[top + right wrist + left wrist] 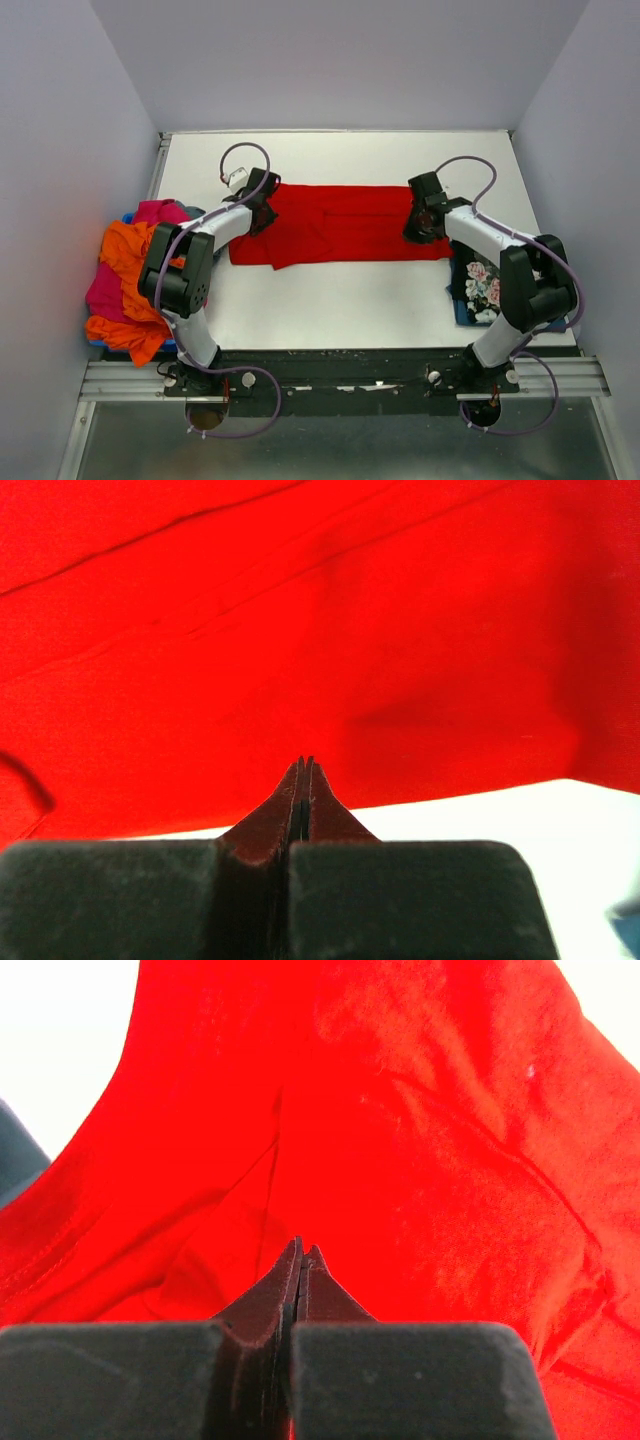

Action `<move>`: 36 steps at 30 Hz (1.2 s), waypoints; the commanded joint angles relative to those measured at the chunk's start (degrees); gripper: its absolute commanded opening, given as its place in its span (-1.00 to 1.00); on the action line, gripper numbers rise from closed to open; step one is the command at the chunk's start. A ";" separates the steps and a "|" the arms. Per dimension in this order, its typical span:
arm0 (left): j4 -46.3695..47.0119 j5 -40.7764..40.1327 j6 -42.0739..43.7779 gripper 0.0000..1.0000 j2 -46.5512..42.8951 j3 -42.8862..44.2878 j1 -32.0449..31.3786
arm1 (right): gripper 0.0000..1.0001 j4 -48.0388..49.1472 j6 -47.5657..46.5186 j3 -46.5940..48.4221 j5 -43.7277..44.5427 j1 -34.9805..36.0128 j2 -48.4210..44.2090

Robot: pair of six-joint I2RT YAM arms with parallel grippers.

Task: Fold and stack the t-shirts
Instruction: Rotate the tshirt 90 degrees

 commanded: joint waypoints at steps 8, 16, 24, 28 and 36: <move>-5.79 -3.95 -3.23 -1.00 6.78 6.93 0.33 | -0.99 -7.21 4.89 1.68 8.51 -3.66 5.74; -7.45 -2.55 -2.88 -1.00 13.02 12.12 1.21 | -0.99 -9.31 5.51 3.61 8.24 -3.14 8.64; -14.05 -2.90 -0.51 -1.00 20.40 23.36 2.35 | -0.99 -18.19 7.44 9.94 9.31 2.04 14.09; -16.94 -2.37 1.77 -1.00 25.14 31.78 3.14 | -0.99 -18.81 8.93 9.67 7.19 6.78 14.62; -23.71 5.70 7.84 -1.00 41.39 58.49 3.41 | -0.99 -18.19 15.96 12.92 -0.53 24.52 17.69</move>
